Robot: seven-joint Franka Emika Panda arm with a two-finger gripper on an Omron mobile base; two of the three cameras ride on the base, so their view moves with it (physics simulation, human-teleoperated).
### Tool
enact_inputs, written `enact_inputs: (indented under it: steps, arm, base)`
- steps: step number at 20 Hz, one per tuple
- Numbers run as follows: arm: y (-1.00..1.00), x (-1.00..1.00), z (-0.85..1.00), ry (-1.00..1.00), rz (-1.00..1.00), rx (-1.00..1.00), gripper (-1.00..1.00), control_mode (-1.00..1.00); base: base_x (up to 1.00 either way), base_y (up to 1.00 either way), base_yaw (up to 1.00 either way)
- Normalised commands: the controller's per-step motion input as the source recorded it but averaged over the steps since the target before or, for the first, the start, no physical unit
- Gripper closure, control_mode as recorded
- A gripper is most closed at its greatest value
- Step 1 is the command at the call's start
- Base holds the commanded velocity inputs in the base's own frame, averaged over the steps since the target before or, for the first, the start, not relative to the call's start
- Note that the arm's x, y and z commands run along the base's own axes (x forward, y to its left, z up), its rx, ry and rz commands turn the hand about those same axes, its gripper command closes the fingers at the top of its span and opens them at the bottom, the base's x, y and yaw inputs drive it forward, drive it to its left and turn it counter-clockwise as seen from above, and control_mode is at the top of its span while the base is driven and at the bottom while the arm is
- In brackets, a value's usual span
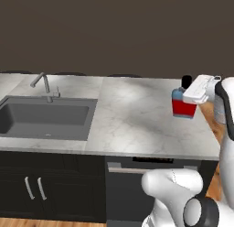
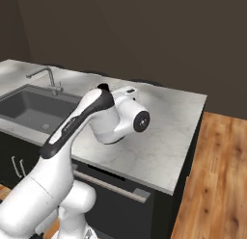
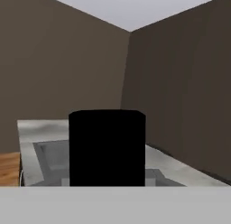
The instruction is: Place the liquor on the top shelf of the fridge to keep it out of children's reach, and place the kiwi and avocado on lower shelves for easy access.
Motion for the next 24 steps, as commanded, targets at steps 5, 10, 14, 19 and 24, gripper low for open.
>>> enact_inputs:
  steps: [5,10,14,19,24]
  arm:
    - [0.76,-0.98,0.97,-0.05,0.0,-0.1,1.0,-1.0]
    - [0.66,-0.88,0.6,-0.01,0.0,-0.16,1.0,-1.0]
    - [0.19,-0.58,0.1,0.06,0.01,-0.15,1.0,-1.0]
    - [0.0,-0.38,0.0,0.07,0.01,-0.03,1.0,-1.0]
    - [0.02,-0.35,0.0,0.08,0.01,-0.04,1.0,-1.0]
  base:
    - [0.0,0.0,0.0]
    - [0.0,0.0,0.0]
    - [0.0,0.0,0.0]
    - [0.0,0.0,0.0]
    - [0.0,0.0,0.0]
